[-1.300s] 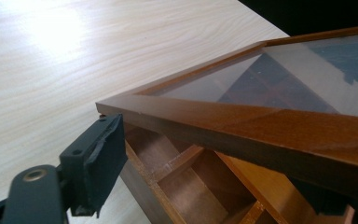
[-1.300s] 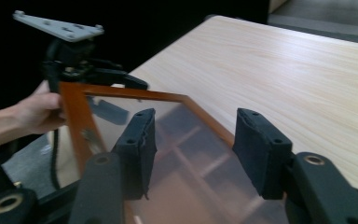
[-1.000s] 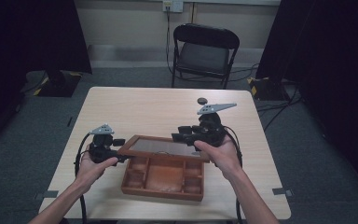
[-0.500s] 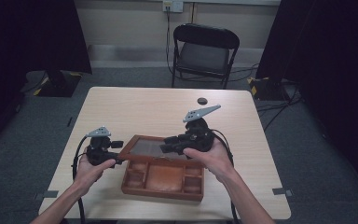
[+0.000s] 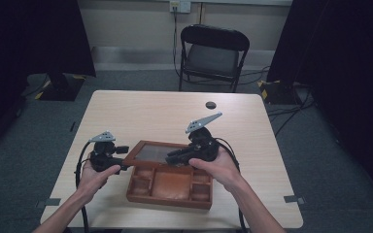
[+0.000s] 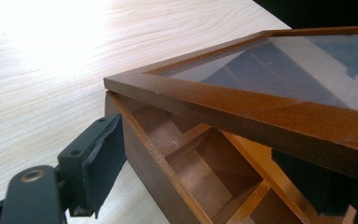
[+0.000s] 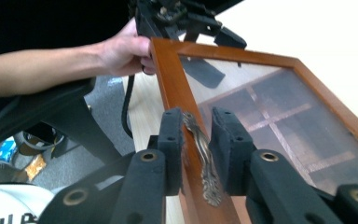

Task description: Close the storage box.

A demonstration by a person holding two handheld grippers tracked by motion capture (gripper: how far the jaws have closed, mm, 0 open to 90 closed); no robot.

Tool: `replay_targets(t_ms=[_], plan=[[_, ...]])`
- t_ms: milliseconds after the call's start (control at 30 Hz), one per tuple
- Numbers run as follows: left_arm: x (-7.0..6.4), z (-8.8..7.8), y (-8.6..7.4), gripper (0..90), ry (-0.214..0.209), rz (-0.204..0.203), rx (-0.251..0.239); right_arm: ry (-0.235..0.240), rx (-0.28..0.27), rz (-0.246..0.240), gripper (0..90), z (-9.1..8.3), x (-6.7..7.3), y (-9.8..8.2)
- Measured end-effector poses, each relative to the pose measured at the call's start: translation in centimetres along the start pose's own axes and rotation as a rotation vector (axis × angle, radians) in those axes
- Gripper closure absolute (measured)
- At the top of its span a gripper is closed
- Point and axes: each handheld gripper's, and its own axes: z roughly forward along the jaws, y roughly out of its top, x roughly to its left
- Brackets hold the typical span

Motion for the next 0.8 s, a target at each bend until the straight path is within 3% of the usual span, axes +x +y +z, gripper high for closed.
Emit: replay_targets(t_ms=[433,633,800], plan=[[0.1,0.1,0.0,17.0,0.0,0.01,0.014,0.004,0.048,0.027,81.9,0.6,-0.4,-0.1],[0.7,0.0,0.0,17.0,0.011,0.008,0.033,0.001,0.042,0.029,82.3,0.6,-0.4,-0.3],[1.7,-0.3,-0.5,19.2,0.041,-0.006,0.055,0.011,0.07,0.011,82.4,0.9,-0.4,-0.6]])
